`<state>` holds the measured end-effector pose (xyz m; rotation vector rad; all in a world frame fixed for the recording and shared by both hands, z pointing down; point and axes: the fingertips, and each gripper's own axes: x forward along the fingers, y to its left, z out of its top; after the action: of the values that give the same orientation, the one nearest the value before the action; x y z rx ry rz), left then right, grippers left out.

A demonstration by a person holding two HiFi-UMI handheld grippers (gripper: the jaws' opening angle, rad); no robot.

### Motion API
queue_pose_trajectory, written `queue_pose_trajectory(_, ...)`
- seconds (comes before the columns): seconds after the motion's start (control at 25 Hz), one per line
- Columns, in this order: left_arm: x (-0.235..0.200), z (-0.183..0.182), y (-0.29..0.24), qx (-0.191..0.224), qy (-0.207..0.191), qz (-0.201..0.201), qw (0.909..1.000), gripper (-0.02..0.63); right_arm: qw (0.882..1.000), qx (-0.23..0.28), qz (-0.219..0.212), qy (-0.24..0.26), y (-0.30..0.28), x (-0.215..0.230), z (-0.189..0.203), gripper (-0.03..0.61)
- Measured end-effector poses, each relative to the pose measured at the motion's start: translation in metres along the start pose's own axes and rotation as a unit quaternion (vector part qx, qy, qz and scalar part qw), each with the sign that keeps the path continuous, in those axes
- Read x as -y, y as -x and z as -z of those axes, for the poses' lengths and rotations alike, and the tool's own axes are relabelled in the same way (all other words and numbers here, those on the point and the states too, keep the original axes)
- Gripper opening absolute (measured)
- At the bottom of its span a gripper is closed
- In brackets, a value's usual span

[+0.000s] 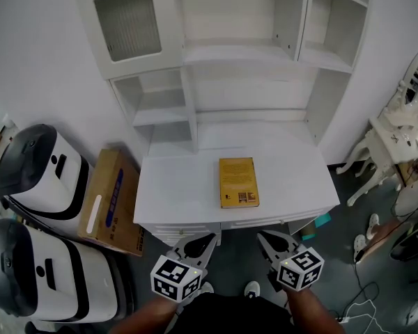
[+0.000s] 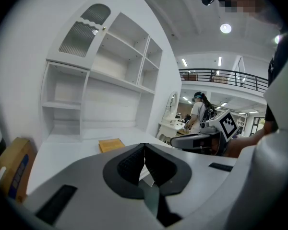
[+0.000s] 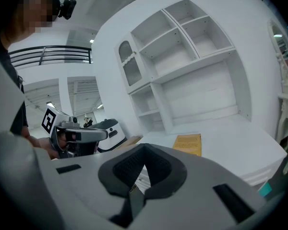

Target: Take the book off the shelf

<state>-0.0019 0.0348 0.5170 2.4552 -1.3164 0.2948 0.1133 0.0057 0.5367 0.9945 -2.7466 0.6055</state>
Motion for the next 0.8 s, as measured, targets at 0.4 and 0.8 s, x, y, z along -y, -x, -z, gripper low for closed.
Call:
queue_pose_trajectory(0.4,0.005,0.003,-0.006,-0.011,-0.003,0.002,0.9999,0.011,1.000,0.003,-0.003,-0.010,0.001,0.005,0.004,0.028)
queue_pose_trajectory(0.8,0.007,-0.004,-0.013,-0.009,-0.007,0.010,0.9999,0.011,1.000,-0.002,0.000,-0.007,0.001,0.011,0.003,0.028)
